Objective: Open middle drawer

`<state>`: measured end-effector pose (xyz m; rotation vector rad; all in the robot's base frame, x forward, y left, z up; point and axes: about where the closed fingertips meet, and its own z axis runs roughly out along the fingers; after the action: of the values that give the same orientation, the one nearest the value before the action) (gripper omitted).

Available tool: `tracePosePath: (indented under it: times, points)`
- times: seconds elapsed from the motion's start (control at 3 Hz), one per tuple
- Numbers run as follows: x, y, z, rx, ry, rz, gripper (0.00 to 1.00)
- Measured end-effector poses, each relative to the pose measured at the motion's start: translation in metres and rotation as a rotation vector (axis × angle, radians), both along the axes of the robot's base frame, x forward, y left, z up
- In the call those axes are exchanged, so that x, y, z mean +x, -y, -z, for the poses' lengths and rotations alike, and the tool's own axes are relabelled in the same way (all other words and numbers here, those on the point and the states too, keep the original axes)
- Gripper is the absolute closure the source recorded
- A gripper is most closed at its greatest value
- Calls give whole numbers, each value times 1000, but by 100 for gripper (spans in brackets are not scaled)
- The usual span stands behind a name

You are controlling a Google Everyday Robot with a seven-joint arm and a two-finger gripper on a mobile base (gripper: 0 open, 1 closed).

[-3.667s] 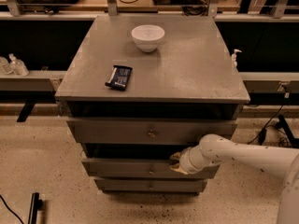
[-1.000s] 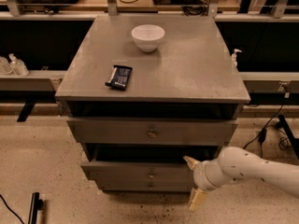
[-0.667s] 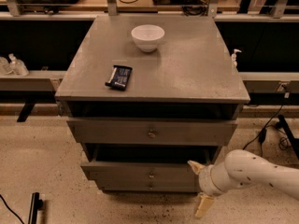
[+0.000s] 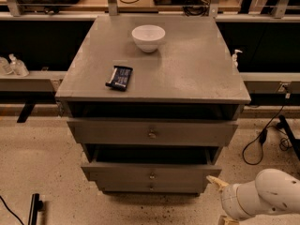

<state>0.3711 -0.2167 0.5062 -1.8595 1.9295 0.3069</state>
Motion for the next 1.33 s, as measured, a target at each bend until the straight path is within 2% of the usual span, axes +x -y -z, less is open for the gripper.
tracePosePath:
  times: [0.67,1.33]
  points:
    - [5,-5,0,-5,-3,-21,0]
    - [58,-32,8,-18,9,-110,0]
